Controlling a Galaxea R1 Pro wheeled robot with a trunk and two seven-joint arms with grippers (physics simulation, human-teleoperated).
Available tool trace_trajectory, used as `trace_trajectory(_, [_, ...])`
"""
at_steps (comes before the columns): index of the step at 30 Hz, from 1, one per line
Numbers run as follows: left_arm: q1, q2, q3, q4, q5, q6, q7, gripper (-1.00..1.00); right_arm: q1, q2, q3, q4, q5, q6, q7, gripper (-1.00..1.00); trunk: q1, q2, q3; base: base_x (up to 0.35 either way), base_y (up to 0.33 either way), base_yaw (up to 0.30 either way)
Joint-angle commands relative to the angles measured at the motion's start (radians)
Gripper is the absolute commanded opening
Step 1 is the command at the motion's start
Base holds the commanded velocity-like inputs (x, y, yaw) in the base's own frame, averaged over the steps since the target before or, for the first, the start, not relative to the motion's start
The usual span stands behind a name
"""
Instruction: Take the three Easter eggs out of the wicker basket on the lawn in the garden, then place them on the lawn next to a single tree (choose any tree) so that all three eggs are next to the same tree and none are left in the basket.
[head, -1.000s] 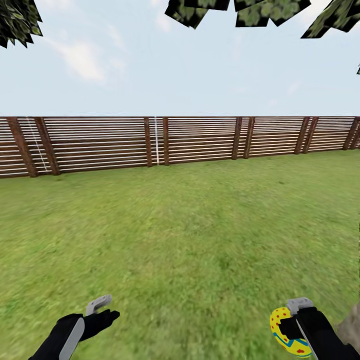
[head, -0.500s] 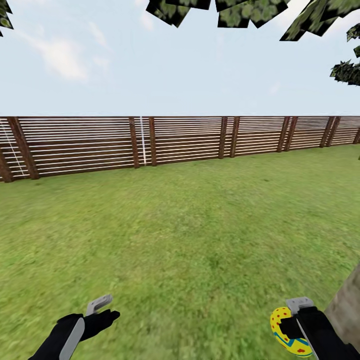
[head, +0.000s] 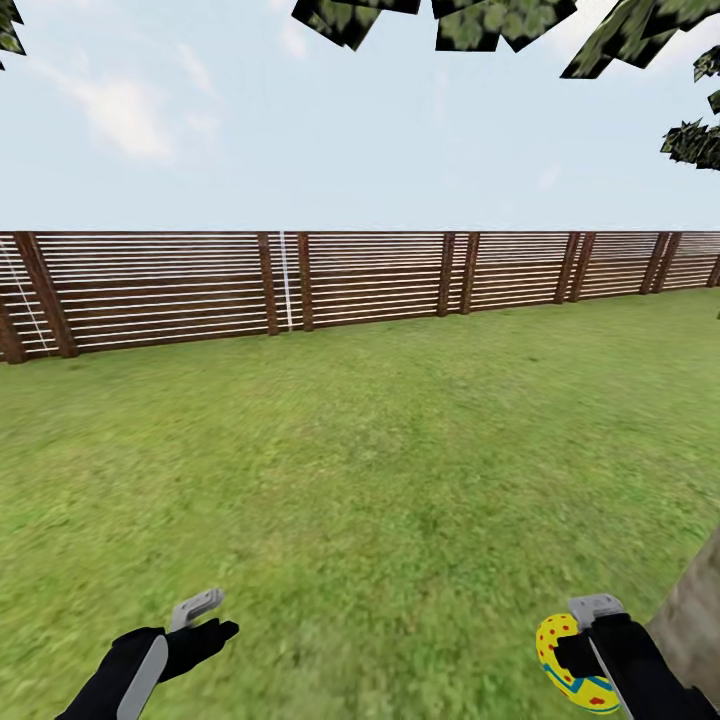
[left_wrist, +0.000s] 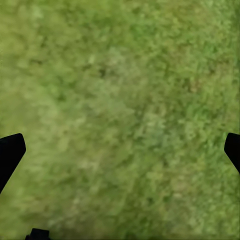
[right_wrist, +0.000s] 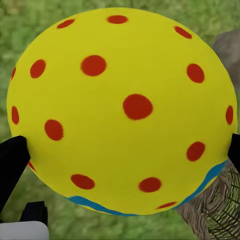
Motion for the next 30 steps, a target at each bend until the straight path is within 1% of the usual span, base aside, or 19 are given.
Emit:
trace_trajectory(1, [0.000,0.000,0.003,-0.001,-0.001,0.006,-0.005,1.00,-0.001,0.000,-0.001,-0.001,0.010,0.004,0.010,-1.00,0.004,-0.008,-0.005,0.000,0.000,0.000])
trace_trajectory(22, [-0.001,0.001,0.003,-0.001,-0.001,0.004,-0.006,1.00,-0.001,0.000,-0.003,0.000,0.010,0.005,0.010,-1.00,0.085,-0.155,-0.070,0.000,0.000,0.000])
trace_trajectory(27, [-0.001,0.004,0.007,-0.004,0.004,0.006,-0.005,1.00,-0.001,-0.010,0.003,-0.001,0.010,0.005,0.011,-1.00,0.104,-0.190,-0.086,0.000,0.000,0.000])
trace_trajectory(30, [-0.001,0.012,0.011,-0.007,0.005,0.007,-0.006,1.00,-0.001,-0.007,0.003,0.000,0.010,0.005,0.011,-1.00,0.115,-0.211,-0.095,0.000,0.000,0.000])
